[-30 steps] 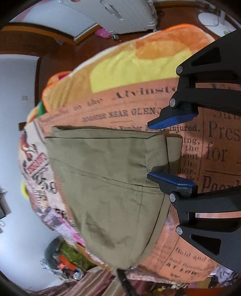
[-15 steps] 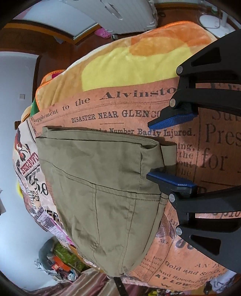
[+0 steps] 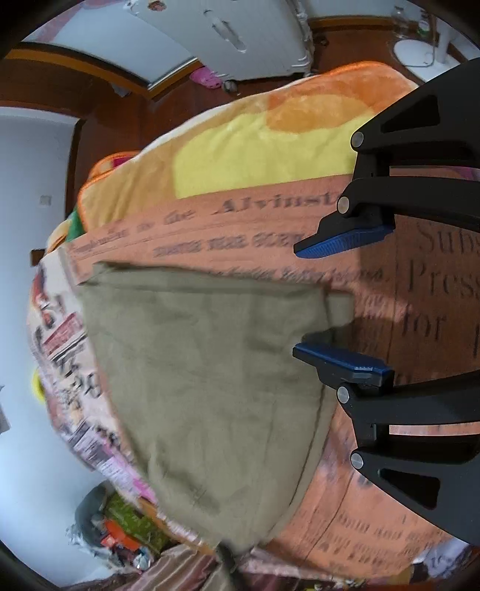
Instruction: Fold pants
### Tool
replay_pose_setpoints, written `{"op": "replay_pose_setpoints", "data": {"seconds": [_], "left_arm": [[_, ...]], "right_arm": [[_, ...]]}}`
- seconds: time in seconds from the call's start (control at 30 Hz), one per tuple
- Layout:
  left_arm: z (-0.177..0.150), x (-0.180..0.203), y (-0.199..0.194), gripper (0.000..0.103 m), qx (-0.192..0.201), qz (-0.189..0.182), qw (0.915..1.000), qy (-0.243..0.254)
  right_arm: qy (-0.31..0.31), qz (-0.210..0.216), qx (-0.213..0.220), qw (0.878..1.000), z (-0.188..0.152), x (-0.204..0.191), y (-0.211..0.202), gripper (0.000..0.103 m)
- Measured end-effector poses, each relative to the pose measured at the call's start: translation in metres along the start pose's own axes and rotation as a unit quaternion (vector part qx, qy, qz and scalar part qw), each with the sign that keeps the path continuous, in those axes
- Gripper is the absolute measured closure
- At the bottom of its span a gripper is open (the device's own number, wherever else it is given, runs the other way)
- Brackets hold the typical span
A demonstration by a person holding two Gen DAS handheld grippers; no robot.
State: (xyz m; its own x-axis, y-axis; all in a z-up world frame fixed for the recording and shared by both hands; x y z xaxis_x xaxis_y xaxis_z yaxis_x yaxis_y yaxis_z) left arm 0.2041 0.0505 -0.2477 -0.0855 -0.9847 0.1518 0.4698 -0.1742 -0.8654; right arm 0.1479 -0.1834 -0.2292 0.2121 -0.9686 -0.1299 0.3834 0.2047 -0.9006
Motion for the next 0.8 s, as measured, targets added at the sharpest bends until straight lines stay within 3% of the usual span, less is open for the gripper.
{"op": "replay_pose_setpoints", "data": {"seconds": [0.17,0.3,0.43,0.63,0.8], "left_arm": [[-0.007,0.009,0.003,0.070,0.004,0.022,0.9995,0.023],[-0.010,0.006,0.003,0.070,0.006,0.012,0.9998,0.017],[-0.011,0.008,0.005,0.070,0.008,0.019,0.9995,0.024],[-0.011,0.009,0.006,0.070,0.009,0.025,0.9992,0.029],[-0.010,0.008,0.001,0.069,0.009,0.019,0.9996,0.018]], "right_arm": [[-0.034,0.048,0.050,0.997,0.028,-0.037,-0.025,0.059],[-0.059,0.075,0.042,0.995,0.036,-0.066,-0.009,0.059],[-0.076,0.072,-0.005,0.994,0.019,-0.079,0.025,0.059],[-0.084,0.085,0.006,0.993,0.007,-0.067,0.019,0.062],[-0.089,0.053,0.007,0.995,0.005,-0.063,0.014,0.056]]}}
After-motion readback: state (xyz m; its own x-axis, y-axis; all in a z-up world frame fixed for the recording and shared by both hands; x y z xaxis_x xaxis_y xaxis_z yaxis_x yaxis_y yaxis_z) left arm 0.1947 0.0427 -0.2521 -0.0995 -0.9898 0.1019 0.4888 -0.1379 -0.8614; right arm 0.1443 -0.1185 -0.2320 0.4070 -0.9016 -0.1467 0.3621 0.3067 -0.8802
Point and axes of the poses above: each gripper's, at about its wrist camera, not at the fingertips, and y roughly the way its jaws point, x to its right, z to its top, the point moved 2 cm from there along y, roughly the way its jaws point, and after that the axes turned 3 degrees about -z, right-handed, at the moved point
